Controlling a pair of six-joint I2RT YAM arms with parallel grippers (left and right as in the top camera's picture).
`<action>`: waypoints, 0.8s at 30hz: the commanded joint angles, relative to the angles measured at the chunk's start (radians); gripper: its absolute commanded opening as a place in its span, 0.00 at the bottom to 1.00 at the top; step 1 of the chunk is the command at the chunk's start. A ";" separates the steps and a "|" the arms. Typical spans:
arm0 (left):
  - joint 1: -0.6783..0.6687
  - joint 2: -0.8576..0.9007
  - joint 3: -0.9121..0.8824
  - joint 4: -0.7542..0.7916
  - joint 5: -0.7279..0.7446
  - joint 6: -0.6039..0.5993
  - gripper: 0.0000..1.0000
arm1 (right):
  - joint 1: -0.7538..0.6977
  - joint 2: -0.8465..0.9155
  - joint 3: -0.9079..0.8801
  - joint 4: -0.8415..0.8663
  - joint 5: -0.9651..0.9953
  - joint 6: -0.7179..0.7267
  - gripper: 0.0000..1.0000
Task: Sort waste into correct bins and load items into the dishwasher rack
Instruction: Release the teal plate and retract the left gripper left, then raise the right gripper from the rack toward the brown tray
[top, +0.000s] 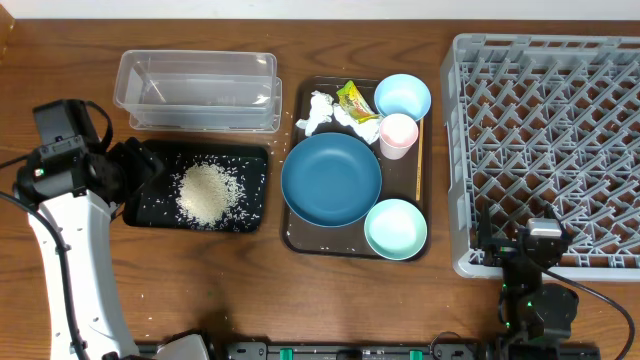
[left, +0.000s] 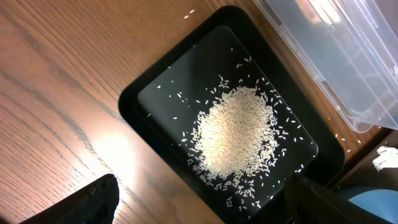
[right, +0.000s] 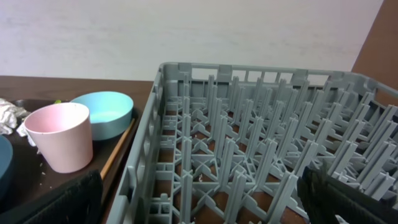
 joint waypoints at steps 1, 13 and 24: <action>0.004 -0.005 0.021 -0.005 -0.009 -0.008 0.87 | -0.018 -0.005 -0.001 0.005 0.010 0.005 0.99; 0.004 -0.005 0.021 0.057 -0.066 0.003 0.88 | -0.018 -0.005 -0.001 0.265 -0.219 0.006 0.99; 0.004 -0.005 0.021 0.056 -0.185 0.003 0.88 | -0.018 -0.005 -0.001 0.423 -0.238 0.075 0.99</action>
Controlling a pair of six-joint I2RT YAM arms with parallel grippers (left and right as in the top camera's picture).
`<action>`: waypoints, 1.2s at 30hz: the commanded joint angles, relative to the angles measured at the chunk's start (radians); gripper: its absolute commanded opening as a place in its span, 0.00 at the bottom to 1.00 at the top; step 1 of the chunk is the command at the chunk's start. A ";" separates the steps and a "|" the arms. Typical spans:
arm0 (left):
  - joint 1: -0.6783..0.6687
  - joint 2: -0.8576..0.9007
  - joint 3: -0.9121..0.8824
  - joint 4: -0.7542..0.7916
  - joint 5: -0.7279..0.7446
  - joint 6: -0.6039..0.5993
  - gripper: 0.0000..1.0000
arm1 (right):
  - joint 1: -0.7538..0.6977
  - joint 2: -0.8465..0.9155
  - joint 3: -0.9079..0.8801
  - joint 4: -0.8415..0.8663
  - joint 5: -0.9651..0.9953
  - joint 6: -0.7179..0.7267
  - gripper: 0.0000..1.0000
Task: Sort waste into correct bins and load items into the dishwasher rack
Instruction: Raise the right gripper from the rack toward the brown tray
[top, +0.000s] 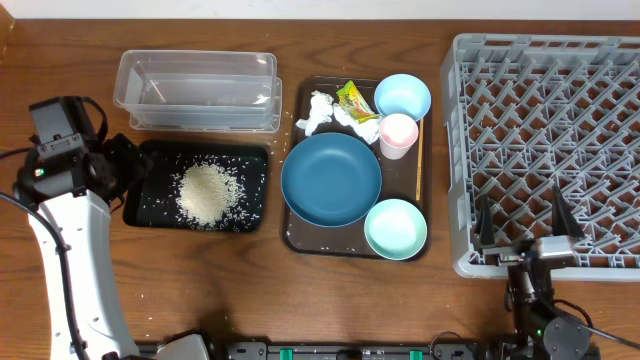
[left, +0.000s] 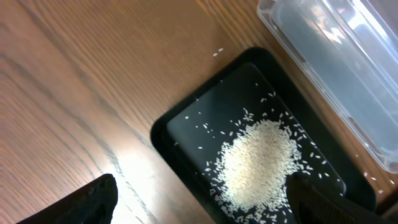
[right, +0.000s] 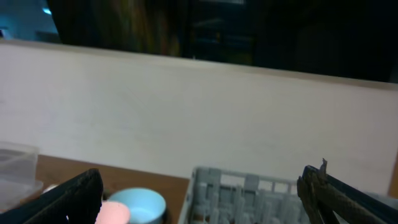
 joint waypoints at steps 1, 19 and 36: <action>0.004 -0.005 0.021 -0.003 -0.039 0.002 0.88 | -0.018 -0.005 -0.001 0.041 -0.083 0.071 0.99; 0.004 -0.005 0.021 -0.003 -0.039 0.002 0.99 | -0.018 0.267 0.281 0.494 -0.351 0.230 0.99; 0.004 -0.005 0.021 -0.003 -0.039 0.002 1.00 | 0.315 1.509 1.436 0.229 -1.366 0.303 0.99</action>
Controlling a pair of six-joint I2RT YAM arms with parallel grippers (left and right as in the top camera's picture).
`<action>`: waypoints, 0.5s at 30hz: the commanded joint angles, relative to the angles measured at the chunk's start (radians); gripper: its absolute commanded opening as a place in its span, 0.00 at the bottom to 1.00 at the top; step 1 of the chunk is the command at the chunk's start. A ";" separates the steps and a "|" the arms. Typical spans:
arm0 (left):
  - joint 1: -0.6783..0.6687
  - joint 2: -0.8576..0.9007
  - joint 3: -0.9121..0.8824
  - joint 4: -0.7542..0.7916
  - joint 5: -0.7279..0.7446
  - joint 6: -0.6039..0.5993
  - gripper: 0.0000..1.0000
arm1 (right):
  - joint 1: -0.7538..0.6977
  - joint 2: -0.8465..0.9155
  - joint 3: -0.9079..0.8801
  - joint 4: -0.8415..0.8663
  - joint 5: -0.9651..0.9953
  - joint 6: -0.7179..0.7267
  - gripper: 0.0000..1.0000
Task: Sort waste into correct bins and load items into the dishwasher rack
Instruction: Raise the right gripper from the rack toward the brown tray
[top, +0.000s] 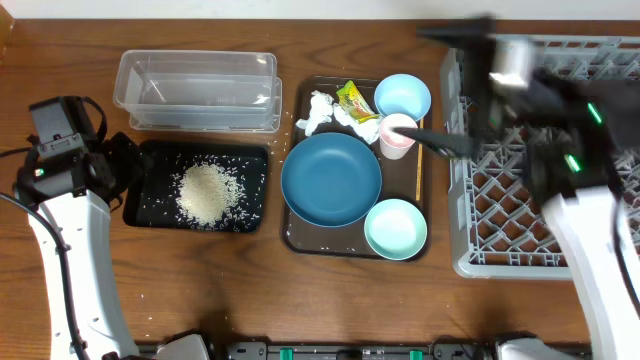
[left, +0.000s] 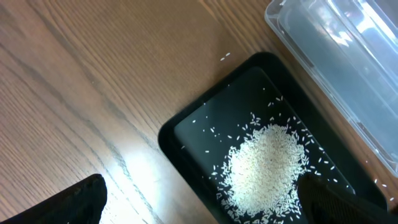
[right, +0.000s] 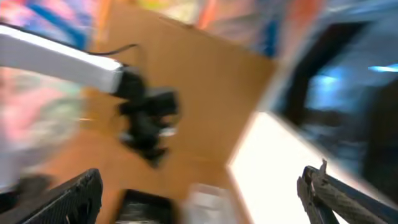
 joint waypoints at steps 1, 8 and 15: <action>0.004 -0.005 0.020 -0.005 -0.011 -0.002 1.00 | 0.081 0.161 0.113 -0.021 -0.187 0.049 0.99; 0.004 -0.005 0.020 -0.005 -0.011 -0.002 1.00 | 0.159 0.393 0.130 0.060 -0.115 0.041 0.99; 0.004 -0.005 0.020 -0.005 -0.011 -0.002 1.00 | 0.156 0.465 0.130 0.063 -0.075 -0.017 0.99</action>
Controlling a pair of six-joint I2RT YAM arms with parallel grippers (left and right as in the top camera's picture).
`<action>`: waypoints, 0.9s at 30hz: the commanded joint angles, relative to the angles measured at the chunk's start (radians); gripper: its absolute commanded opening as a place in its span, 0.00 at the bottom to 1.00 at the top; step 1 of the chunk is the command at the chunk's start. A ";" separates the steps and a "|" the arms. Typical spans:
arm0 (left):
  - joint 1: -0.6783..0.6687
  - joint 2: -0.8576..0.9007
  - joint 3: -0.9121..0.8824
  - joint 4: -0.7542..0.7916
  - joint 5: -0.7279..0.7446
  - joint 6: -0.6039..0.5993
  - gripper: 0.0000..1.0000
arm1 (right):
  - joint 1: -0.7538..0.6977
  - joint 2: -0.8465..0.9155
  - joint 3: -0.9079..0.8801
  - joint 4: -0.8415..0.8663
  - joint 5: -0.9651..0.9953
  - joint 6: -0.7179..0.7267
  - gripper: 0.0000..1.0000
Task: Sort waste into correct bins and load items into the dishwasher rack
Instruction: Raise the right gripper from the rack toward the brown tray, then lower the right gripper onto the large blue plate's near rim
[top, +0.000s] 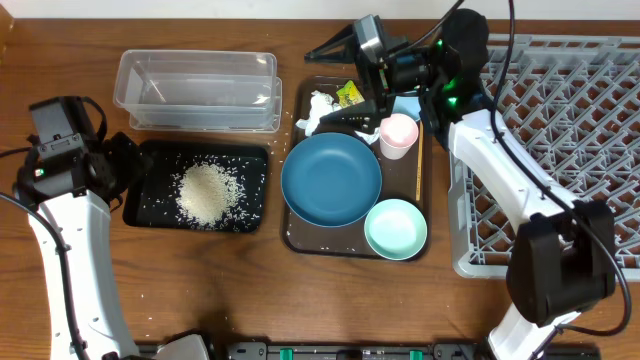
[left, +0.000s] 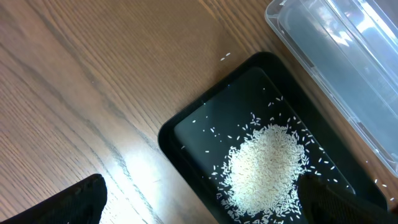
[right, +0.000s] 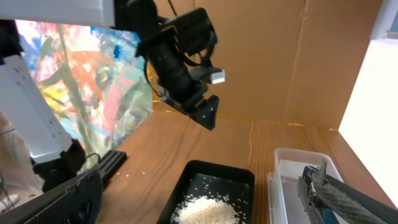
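Observation:
On the brown tray (top: 291, 232) lie a blue plate (top: 331, 178), a teal bowl (top: 396, 229), a pink cup (top: 399, 133), a light blue bowl (top: 410, 103), crumpled white paper (top: 318, 112), a yellow-green wrapper (top: 349, 95) and a chopstick (top: 419, 165). My right gripper (top: 315, 86) hangs open above the tray's far left corner, over the paper, pointing left. Its jaws are empty in the right wrist view (right: 205, 199). At the left end of the black tray of rice (top: 200, 187) my left gripper (left: 205, 205) is open and empty. The grey dishwasher rack (top: 560, 150) stands at the right.
A clear plastic bin (top: 195, 90) sits behind the black tray. The right wrist view looks left across the table at the rice tray (right: 208, 202), the clear bin (right: 292, 180) and the left arm (right: 180, 56). A few rice grains lie scattered on the wood.
My right arm, blurred over the rack's far left corner by the pink cup, now reaches over the brown tray's far edge, gripper pointing left. The left arm has not moved.
My right gripper first sat low at the rack's front edge, then tilted upward there, then was over the rack's far left corner, and now hangs above the waste on the brown tray. The left gripper drew back slightly to the black tray's left end and stayed.

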 joint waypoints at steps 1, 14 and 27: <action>0.004 -0.005 0.020 -0.005 -0.012 -0.002 1.00 | 0.002 -0.006 0.020 0.014 0.020 -0.016 0.99; 0.004 -0.005 0.020 -0.005 -0.011 -0.002 1.00 | 0.022 -0.035 0.021 -0.292 0.830 0.018 0.99; 0.004 -0.005 0.020 -0.005 -0.011 -0.002 1.00 | 0.274 -0.069 0.274 -1.144 1.501 -0.349 0.99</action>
